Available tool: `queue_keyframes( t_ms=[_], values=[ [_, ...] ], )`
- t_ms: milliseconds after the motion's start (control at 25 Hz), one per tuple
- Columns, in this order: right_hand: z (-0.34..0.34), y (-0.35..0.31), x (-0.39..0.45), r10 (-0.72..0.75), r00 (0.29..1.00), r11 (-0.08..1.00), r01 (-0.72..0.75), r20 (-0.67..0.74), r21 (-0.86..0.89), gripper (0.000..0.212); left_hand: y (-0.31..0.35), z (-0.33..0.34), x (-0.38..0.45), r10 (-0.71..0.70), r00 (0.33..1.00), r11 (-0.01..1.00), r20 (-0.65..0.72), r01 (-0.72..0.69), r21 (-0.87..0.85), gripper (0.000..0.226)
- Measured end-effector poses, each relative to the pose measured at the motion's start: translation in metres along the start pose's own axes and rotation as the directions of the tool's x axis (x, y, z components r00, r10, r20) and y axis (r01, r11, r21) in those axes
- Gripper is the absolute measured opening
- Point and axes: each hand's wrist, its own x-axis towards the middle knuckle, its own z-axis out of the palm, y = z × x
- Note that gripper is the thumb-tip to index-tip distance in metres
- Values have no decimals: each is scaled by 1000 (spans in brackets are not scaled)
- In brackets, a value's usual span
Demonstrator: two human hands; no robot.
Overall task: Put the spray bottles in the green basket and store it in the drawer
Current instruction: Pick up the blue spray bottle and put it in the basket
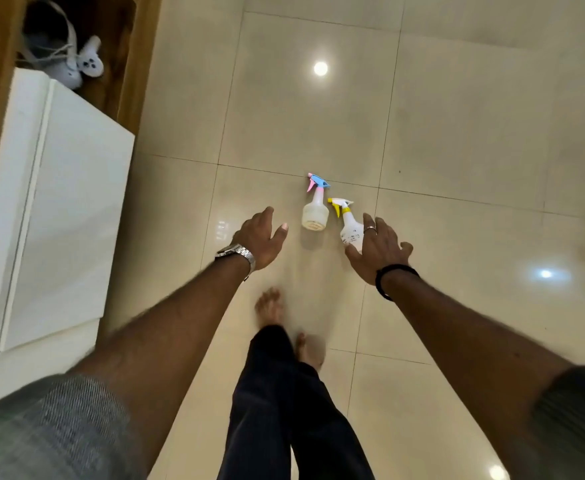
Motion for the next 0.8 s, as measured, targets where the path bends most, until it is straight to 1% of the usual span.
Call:
queue_keyframes(
  t_ms=[160, 360, 480, 600, 720, 800],
  values=[
    [-1, 3, 32, 13, 999, 999, -15, 30, 39, 74, 8, 3, 47, -5, 998, 1000, 64, 5, -7, 64],
    [13, -2, 107, 36, 996, 996, -42, 78, 76, 69, 6, 25, 126, -23, 987, 1000, 159, 22, 10, 61],
    [35, -8, 164, 76, 987, 988, -93, 143, 120, 64, -1, 41, 181, -40, 976, 999, 215, 41, -1, 61],
    [67, -15, 215, 90, 977, 981, -121, 194, 152, 62, -13, 61, 235, -71, 962, 997, 262, 66, 28, 61],
    [104, -20, 260, 102, 961, 962, -161, 256, 221, 62, -27, 86, 280, -114, 952, 992, 286, 124, -17, 59],
    [130, -20, 289, 139, 944, 929, -229, 299, 291, 60, -36, 111, 303, -143, 935, 983, 324, 173, -66, 61]
  ],
)
